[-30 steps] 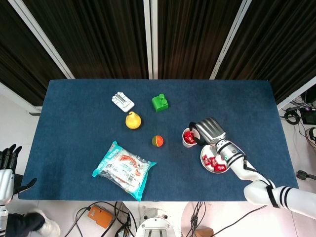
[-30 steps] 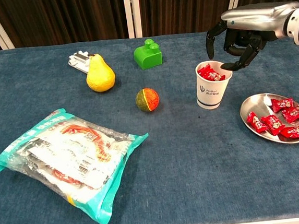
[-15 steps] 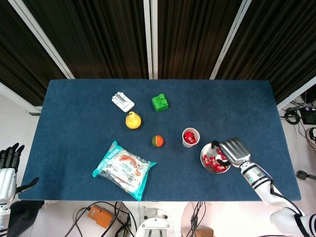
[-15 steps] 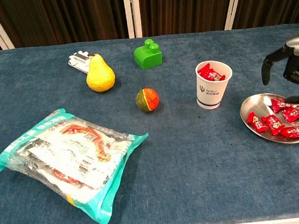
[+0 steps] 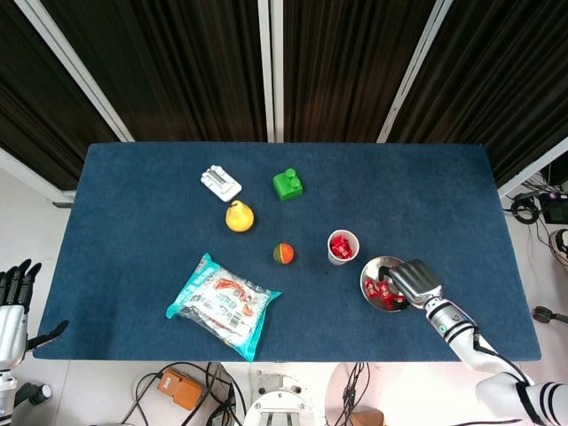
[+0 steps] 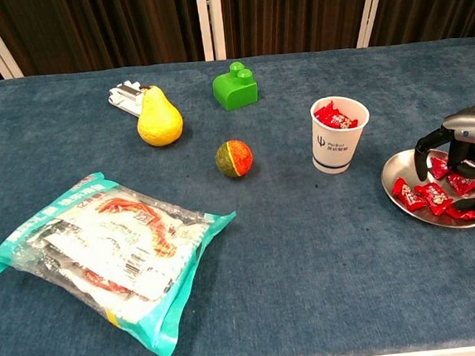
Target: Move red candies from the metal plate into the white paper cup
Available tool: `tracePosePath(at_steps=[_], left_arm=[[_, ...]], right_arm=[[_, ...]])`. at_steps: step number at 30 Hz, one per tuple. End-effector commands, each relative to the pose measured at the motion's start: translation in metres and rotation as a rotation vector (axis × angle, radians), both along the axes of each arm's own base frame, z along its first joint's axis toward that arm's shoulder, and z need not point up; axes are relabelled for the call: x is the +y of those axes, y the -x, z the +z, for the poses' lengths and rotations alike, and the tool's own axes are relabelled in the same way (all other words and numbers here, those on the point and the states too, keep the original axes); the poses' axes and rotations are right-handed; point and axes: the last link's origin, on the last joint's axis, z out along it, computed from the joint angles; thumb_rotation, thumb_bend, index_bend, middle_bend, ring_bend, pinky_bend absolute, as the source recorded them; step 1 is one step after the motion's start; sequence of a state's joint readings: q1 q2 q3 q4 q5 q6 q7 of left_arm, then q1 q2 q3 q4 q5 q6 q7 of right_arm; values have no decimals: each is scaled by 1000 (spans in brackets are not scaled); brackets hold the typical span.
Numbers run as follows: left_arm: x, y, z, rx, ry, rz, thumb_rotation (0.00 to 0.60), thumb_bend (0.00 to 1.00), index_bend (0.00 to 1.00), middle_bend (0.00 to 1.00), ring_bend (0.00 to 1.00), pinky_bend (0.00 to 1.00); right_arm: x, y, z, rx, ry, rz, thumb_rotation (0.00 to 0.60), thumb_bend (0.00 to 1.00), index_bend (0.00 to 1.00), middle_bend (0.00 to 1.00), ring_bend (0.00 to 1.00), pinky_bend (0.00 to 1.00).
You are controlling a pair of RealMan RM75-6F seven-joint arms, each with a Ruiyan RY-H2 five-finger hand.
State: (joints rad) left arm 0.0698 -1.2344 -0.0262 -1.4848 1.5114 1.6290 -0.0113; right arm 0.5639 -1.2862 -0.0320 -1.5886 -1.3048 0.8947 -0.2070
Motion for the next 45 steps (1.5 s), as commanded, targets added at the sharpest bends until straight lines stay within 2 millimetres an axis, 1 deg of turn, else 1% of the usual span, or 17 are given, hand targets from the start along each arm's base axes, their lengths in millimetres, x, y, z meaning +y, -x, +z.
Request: tracePosePath(at_steps=[1, 7, 10, 12, 15, 18, 20, 24, 25, 28, 31, 35, 41, 45], left_arm=[[-1, 1, 1, 1, -2, 2, 600, 0, 0, 0, 0, 0], [-1, 2, 0, 0, -1, 6, 600, 0, 0, 0, 0, 0], [-1, 2, 0, 0, 0, 6, 600, 0, 0, 0, 0, 0], [-1, 3, 0, 0, -1, 7, 600, 0, 0, 0, 0, 0], [-1, 3, 1, 1, -1, 7, 600, 0, 0, 0, 0, 0], [-2, 3, 1, 0, -3, 8, 600, 0, 0, 0, 0, 0], [-2, 3, 1, 0, -4, 8, 600, 0, 0, 0, 0, 0], [-1, 2, 2, 2, -3, 5, 600, 0, 0, 0, 0, 0], [-1, 2, 2, 2, -4, 3, 600, 0, 0, 0, 0, 0], [1, 0, 2, 1, -5, -4, 600, 0, 0, 0, 0, 0], [1, 0, 2, 3, 0, -3, 600, 0, 0, 0, 0, 0], [1, 0, 1, 3, 3, 3, 600, 0, 0, 0, 0, 0], [1, 2, 0, 4, 10, 11, 600, 0, 0, 0, 0, 0], [2, 2, -1, 4, 12, 12, 600, 0, 0, 0, 0, 0]], right_arm=[[-2, 0, -3, 9, -5, 3, 600, 379, 486, 921, 1000, 1000], [-5, 0, -10, 13, -17, -6, 600, 380, 504, 921, 1000, 1000], [-6, 1, -12, 16, -20, -6, 600, 389, 546, 921, 1000, 1000], [-7, 1, -13, 15, -15, -7, 600, 422, 593, 921, 1000, 1000], [-10, -1, -10, 1, 2, -7, 600, 443, 631, 921, 1000, 1000], [-12, -5, -3, -18, 27, 4, 600, 444, 645, 921, 1000, 1000], [-15, -12, 6, -46, 58, 19, 600, 444, 647, 921, 1000, 1000], [-26, -37, 30, -144, 123, 56, 600, 445, 648, 921, 1000, 1000], [-31, -46, 35, -167, 142, 77, 600, 445, 647, 921, 1000, 1000], [-46, -68, 41, -217, 162, 109, 600, 444, 642, 921, 1000, 1000], [-63, -85, 35, -235, 158, 121, 600, 444, 622, 921, 1000, 1000], [-78, -98, 18, -217, 127, 118, 600, 444, 595, 921, 1000, 1000], [-85, -103, -1, -197, 96, 106, 600, 444, 511, 921, 1000, 1000], [-83, -103, -3, -186, 89, 111, 600, 444, 440, 921, 1000, 1000]])
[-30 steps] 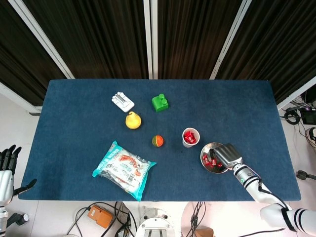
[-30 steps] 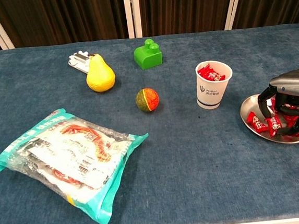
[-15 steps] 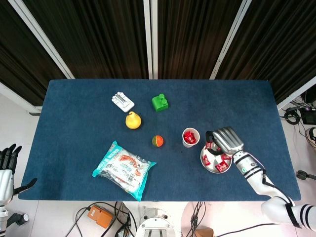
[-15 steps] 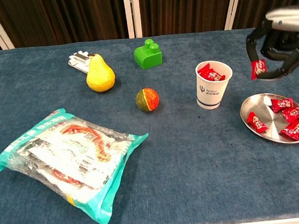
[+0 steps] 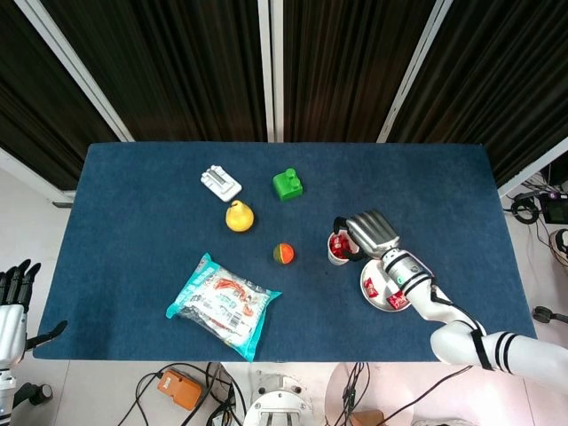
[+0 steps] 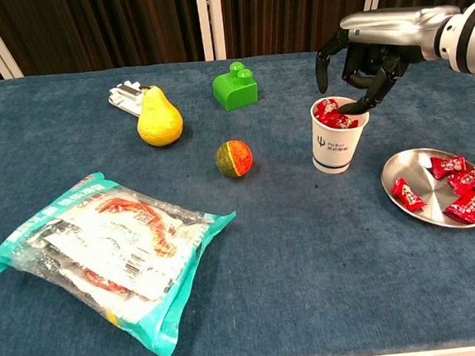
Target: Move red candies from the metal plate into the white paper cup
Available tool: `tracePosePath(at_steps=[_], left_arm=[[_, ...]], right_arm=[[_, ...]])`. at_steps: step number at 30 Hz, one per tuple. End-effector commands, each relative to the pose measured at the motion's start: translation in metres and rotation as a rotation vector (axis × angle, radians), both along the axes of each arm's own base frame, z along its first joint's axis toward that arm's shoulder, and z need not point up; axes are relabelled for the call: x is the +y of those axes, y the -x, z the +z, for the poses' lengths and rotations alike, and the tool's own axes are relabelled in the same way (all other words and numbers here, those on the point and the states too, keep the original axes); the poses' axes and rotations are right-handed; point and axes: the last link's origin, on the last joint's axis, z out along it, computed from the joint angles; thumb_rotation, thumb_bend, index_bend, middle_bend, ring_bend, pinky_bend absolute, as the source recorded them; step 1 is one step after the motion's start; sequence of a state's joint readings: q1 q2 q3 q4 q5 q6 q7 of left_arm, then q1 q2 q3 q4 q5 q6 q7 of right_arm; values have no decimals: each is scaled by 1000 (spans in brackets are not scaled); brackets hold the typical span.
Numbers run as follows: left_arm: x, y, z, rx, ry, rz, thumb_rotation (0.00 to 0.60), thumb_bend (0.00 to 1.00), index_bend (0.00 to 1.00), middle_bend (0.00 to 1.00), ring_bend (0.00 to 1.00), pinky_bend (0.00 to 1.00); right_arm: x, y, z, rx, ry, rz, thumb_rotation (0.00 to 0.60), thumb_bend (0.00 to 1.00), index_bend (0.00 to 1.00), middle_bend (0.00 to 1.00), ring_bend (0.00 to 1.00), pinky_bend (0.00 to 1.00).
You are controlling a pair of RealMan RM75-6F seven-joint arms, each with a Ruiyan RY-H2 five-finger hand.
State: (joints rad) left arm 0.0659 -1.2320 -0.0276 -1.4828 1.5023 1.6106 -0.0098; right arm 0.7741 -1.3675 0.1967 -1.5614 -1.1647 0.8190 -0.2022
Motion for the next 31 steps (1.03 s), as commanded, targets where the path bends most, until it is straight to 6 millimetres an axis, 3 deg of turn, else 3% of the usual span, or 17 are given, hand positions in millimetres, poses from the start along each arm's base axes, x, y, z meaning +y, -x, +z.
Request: tracePosePath(at_steps=[1, 6, 10, 12, 14, 16, 19, 22, 24, 31], left_arm=[[0, 0, 0, -1, -1, 1, 600, 0, 0, 0, 0, 0], [1, 1, -1, -5, 3, 0, 600, 0, 0, 0, 0, 0], [2, 1, -3, -10, 5, -3, 600, 0, 0, 0, 0, 0], [3, 1, -3, -12, 5, -5, 600, 0, 0, 0, 0, 0], [3, 0, -3, -13, 6, -10, 600, 0, 0, 0, 0, 0], [4, -1, -3, -14, 8, -15, 600, 0, 0, 0, 0, 0], [5, -3, -4, -18, 12, -26, 600, 0, 0, 0, 0, 0], [4, -6, -4, -22, 13, -36, 600, 0, 0, 0, 0, 0], [3, -6, -5, -24, 15, -38, 600, 0, 0, 0, 0, 0], [0, -7, -6, -26, 20, -33, 600, 0, 0, 0, 0, 0]], right_arm=[[2, 2, 2, 4, 4, 0, 600, 444, 427, 921, 1000, 1000], [10, 11, 21, -21, 52, -10, 600, 445, 370, 921, 1000, 1000], [25, 36, 60, -36, 189, -31, 600, 445, 320, 921, 981, 1000], [36, 53, 78, -16, 264, -43, 600, 444, 289, 874, 886, 1000], [55, 74, 99, -2, 338, -81, 600, 445, 271, 741, 738, 954], [71, 89, 111, -3, 367, -121, 600, 444, 243, 580, 562, 805], [98, 109, 125, -1, 388, -174, 600, 444, 127, 304, 217, 359], [121, 124, 135, -5, 410, -203, 600, 445, 24, 119, 20, 74], [136, 131, 140, -14, 425, -213, 600, 444, 1, 69, 0, 10], [159, 145, 146, -53, 481, -203, 600, 444, 0, 57, 0, 0]])
